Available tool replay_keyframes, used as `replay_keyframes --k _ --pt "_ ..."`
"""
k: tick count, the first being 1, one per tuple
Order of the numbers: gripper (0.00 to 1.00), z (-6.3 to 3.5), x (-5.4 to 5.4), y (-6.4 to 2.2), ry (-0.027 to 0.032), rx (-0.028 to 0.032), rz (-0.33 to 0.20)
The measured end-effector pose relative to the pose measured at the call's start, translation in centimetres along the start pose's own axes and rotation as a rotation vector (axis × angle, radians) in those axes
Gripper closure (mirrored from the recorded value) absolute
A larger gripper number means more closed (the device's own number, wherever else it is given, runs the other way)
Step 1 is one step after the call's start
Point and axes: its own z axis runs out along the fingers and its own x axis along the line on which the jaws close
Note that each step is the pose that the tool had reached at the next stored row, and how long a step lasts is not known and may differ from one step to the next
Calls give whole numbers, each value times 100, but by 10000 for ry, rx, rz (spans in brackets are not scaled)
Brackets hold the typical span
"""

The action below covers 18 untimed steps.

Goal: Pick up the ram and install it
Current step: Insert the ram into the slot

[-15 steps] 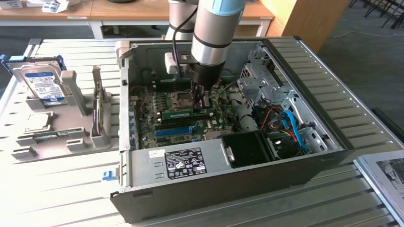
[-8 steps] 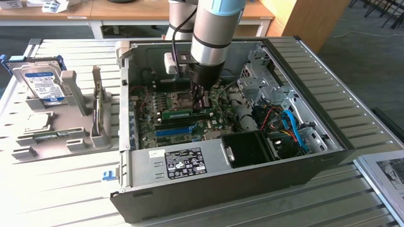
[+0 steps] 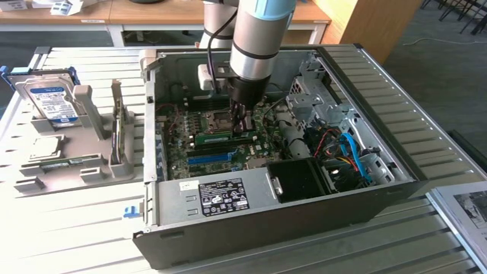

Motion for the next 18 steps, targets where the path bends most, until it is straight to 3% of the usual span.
replay_keyframes --k 18 --pt "88 -7 0 -5 1 2 0"
